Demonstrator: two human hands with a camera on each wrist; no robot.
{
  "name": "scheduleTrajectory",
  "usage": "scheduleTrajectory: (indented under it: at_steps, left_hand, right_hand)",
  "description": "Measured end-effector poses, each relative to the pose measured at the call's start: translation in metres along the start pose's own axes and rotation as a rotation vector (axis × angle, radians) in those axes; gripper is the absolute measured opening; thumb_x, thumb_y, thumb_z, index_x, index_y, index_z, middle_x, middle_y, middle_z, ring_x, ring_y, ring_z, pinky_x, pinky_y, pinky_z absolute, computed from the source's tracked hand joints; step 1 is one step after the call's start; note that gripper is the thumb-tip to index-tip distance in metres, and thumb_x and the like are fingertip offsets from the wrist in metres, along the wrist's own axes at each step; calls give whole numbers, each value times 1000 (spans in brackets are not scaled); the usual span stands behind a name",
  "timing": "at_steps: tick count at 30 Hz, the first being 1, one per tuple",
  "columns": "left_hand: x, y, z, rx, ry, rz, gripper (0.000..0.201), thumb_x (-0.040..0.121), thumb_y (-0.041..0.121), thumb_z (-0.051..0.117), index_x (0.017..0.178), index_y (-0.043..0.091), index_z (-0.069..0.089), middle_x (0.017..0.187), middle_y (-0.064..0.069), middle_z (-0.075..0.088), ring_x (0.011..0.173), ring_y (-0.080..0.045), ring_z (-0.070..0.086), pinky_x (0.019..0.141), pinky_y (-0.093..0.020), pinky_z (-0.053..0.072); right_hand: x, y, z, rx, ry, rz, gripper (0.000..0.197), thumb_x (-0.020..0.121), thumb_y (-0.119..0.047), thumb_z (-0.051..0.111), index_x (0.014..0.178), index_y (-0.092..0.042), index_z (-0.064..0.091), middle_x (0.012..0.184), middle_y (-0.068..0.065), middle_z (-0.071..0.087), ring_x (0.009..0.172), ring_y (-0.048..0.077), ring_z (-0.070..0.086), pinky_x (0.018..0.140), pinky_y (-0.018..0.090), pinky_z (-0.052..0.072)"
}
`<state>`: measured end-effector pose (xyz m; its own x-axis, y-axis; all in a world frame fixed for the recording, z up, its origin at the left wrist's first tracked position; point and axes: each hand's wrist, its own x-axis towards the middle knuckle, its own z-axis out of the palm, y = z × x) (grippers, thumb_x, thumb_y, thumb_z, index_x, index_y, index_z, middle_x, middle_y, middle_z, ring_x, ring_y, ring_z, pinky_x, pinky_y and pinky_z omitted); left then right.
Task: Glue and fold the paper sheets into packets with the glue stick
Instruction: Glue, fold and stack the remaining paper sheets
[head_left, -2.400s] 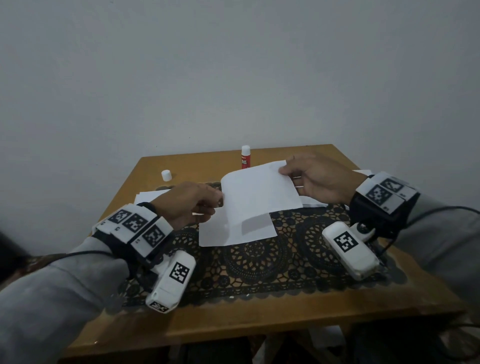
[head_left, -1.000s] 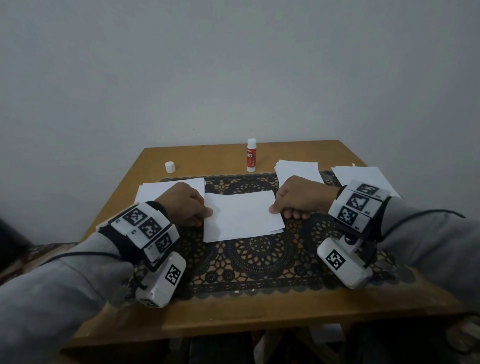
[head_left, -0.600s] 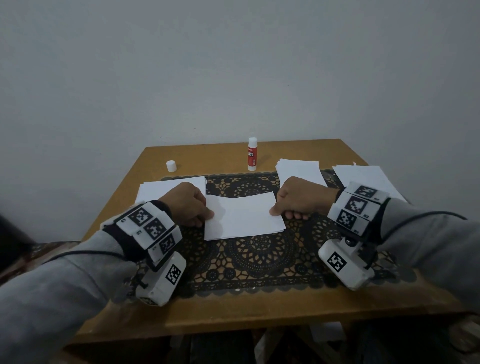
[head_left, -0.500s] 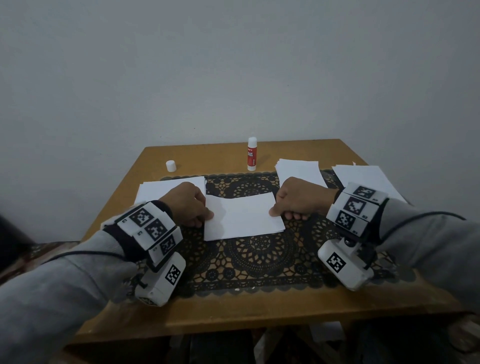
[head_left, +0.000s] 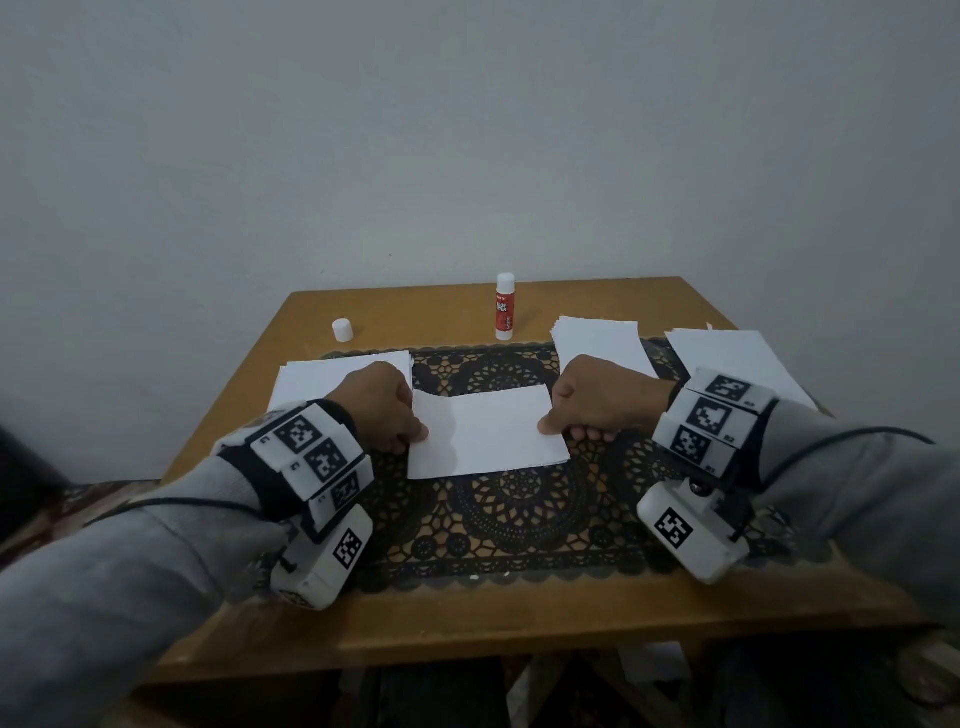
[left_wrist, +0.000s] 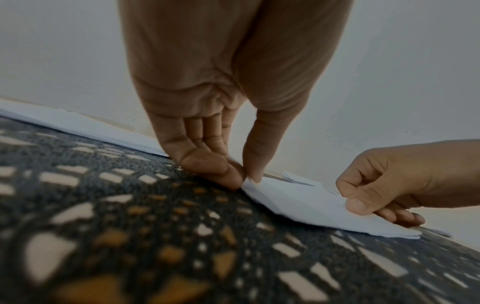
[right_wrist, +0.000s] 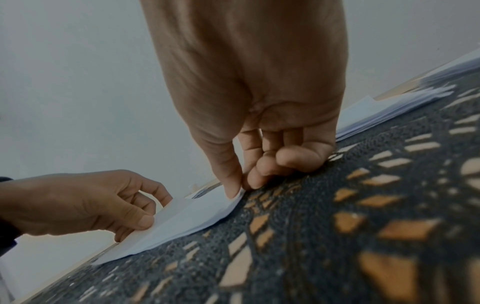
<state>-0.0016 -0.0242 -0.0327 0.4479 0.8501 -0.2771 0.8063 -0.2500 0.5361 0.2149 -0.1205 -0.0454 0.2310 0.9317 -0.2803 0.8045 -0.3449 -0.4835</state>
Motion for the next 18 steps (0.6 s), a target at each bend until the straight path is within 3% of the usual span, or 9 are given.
scheduleTrajectory:
  at_steps: [5,8,10,13,15,16,18]
  left_hand:
    - [-1,2,2,113,20,12,33,79,15,76,105,0,62,88,-12,70,62,-16,62,61,-25,51]
    - [-2,2,6,229,80,60,52,78,20,77,117,8,45,101,-7,61,86,-21,60,65,-26,47]
    - [-3,2,9,298,113,159,51,77,19,77,114,13,43,99,-2,55,91,-20,53,66,-23,39]
    - [-4,1,14,390,60,262,27,80,14,72,99,21,54,96,1,56,86,-14,50,59,-18,34]
    - [-4,0,14,428,53,294,19,81,14,71,93,22,59,92,5,53,85,-12,50,58,-15,32]
    - [-3,1,13,439,56,309,17,81,14,71,94,21,61,93,6,52,87,-12,50,59,-15,32]
    - [-2,3,13,464,65,341,18,81,15,72,97,19,65,99,5,54,94,-14,51,68,-17,35]
  right_hand:
    - [-1,-4,1,-149,48,-34,30,86,-29,71,75,-3,61,74,11,64,60,18,55,53,24,45]
    - [-14,-13,7,-389,212,-135,25,86,-31,69,83,-12,53,85,3,58,80,21,56,62,28,41]
    - [-25,-23,16,-521,242,-245,20,92,-29,60,99,-11,56,99,4,59,93,23,56,74,32,47]
    - [-42,-41,30,-609,-54,-314,51,97,-50,46,127,-9,51,133,13,52,118,26,51,98,41,47]
    - [-49,-49,34,-646,-275,-321,77,95,-62,35,147,-5,30,157,15,22,142,29,27,114,45,32]
    - [-48,-50,34,-662,-328,-317,84,95,-63,32,152,-4,18,162,14,6,149,28,12,119,45,23]
    - [-37,-46,28,-645,-330,-281,89,95,-64,28,154,-4,0,162,12,-10,150,25,-4,121,42,12]
